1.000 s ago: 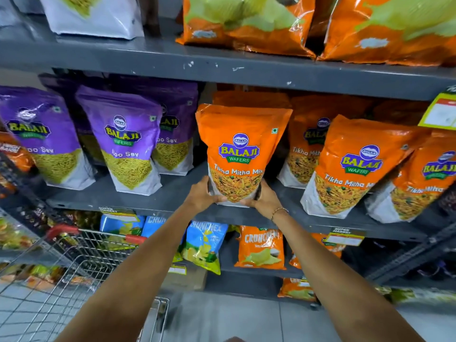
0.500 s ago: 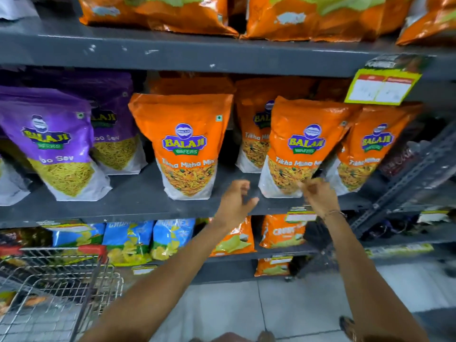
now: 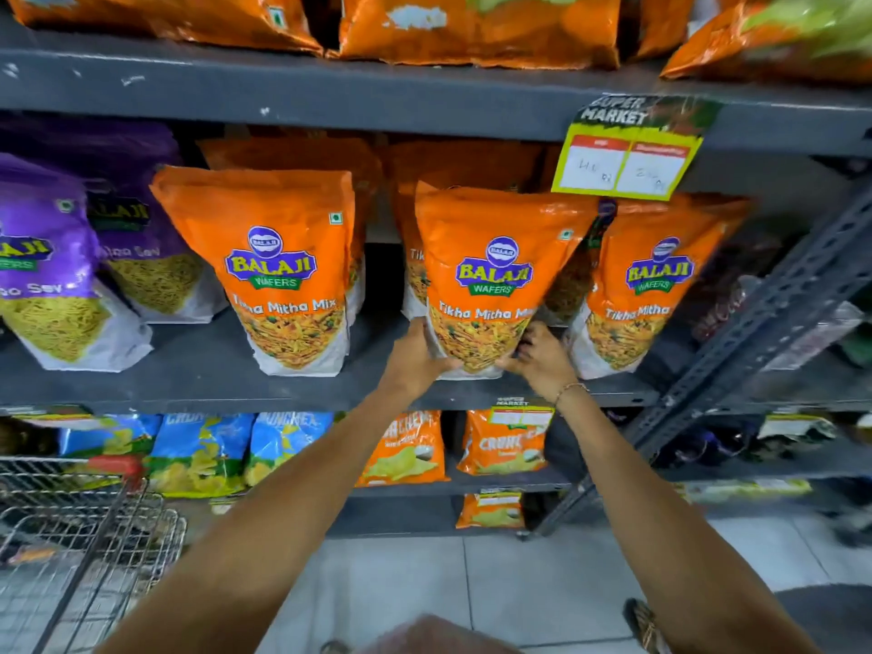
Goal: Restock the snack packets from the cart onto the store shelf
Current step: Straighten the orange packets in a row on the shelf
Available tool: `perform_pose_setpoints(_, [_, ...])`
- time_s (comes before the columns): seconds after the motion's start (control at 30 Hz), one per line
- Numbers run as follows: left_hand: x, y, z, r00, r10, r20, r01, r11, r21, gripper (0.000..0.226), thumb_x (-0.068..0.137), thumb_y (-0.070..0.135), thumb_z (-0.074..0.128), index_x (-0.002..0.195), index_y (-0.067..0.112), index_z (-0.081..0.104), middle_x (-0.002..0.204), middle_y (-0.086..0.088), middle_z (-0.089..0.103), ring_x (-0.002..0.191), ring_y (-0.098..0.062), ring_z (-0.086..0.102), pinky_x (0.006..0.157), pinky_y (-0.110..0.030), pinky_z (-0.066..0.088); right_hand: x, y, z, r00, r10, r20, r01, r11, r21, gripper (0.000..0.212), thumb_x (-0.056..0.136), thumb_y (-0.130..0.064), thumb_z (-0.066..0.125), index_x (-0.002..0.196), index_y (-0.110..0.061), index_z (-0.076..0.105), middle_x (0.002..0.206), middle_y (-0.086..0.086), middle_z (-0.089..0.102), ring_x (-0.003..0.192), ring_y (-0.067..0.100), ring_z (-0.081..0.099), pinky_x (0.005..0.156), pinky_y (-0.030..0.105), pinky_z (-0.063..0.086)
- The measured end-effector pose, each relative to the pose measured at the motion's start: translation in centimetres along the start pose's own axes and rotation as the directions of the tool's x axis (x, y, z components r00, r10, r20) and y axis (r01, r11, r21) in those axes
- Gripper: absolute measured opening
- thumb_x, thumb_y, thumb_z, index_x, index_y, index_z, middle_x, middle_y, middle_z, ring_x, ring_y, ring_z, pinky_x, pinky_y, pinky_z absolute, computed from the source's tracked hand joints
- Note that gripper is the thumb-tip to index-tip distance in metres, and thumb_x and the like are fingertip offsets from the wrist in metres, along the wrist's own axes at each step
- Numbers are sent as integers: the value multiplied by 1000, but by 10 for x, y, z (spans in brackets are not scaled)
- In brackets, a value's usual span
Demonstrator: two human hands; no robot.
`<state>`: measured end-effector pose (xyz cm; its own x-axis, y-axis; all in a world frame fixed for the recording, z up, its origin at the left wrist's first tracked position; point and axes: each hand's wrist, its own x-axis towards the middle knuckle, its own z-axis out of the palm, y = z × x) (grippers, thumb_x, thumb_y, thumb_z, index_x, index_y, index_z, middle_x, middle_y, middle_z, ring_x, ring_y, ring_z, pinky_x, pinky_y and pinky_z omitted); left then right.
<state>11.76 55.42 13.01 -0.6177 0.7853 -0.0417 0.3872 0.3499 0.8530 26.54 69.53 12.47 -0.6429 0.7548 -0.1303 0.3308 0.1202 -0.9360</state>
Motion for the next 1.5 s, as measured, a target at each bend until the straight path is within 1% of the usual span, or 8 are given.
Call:
perform_pose_setpoints(0.67, [-6, -14, -15, 996, -66, -65, 61, 995, -75, 85, 72, 31, 77, 138, 10, 28, 134, -5, 50, 121, -22, 49, 88, -30, 42, 4, -7, 16, 986, -101, 133, 108, 993, -46, 71, 68, -14, 79, 127, -11, 38, 128, 11, 55, 114, 22, 55, 101, 42, 47])
perform_pose_setpoints(0.77, [-22, -11, 2, 954, -107, -281, 71, 988, -135, 89, 69, 34, 79, 137, 12, 27, 140, -7, 39, 131, -23, 36, 107, -43, 39, -8, -2, 1, 988, -58, 145, 65, 997, -45, 67, 73, -17, 75, 129, -11, 40, 119, 6, 55, 107, 19, 55, 97, 36, 49])
perform_pose_setpoints(0.87, [-43, 13, 34, 858, 113, -501, -138, 990, -13, 40, 79, 17, 69, 110, 6, 46, 114, -11, 46, 108, -24, 45, 94, -43, 44, -24, 14, -34, 997, -55, 53, 68, 950, -303, 32, 78, -27, 70, 101, -6, 64, 97, 14, 70, 86, 19, 63, 74, 21, 53])
perform_pose_setpoints(0.97, [-44, 51, 65, 880, 408, -241, -396, 913, 101, 21, 86, 16, 61, 102, 5, 53, 105, -10, 52, 94, -17, 49, 85, -36, 46, -41, 25, -86, 954, -72, -290, -116, 806, -581, 24, 84, -27, 61, 85, -4, 69, 88, 23, 70, 84, 36, 64, 66, 37, 50])
perform_pose_setpoints(1.07, [-18, 74, 97, 922, 387, -2, -385, 918, 98, 48, 85, 19, 64, 125, 5, 41, 126, -14, 44, 107, -21, 52, 92, -36, 46, -43, 25, -116, 871, -156, -465, -174, 789, -590, 18, 83, -2, 54, 100, 4, 56, 98, 31, 63, 92, 45, 60, 72, 48, 49])
perform_pose_setpoints(1.23, [17, 103, 147, 960, 105, 259, -129, 989, 77, 91, 77, 35, 73, 141, 2, 18, 145, -17, 30, 134, -32, 34, 107, -40, 36, -19, 32, -142, 933, 44, -358, -152, 948, -281, 72, 87, -3, 53, 144, -9, 9, 130, 23, 51, 113, 41, 52, 88, 46, 46])
perform_pose_setpoints(1.33, [21, 107, 164, 961, 104, 258, -105, 994, -11, 77, 78, 32, 72, 137, 9, 28, 131, -4, 44, 121, -20, 44, 94, -31, 39, -13, 46, -147, 968, 8, -249, -54, 982, -180, 72, 87, -10, 56, 144, -12, 11, 141, 17, 43, 128, 35, 43, 106, 51, 39])
perform_pose_setpoints(1.5, [24, 101, 163, 995, 28, 94, -29, 1000, 10, 67, 82, 33, 67, 134, 6, 34, 136, -16, 49, 125, -33, 47, 96, -42, 43, -9, 51, -148, 987, -3, -160, -19, 990, -139, 67, 81, -17, 66, 136, -12, 27, 135, 13, 48, 122, 29, 47, 102, 47, 43])
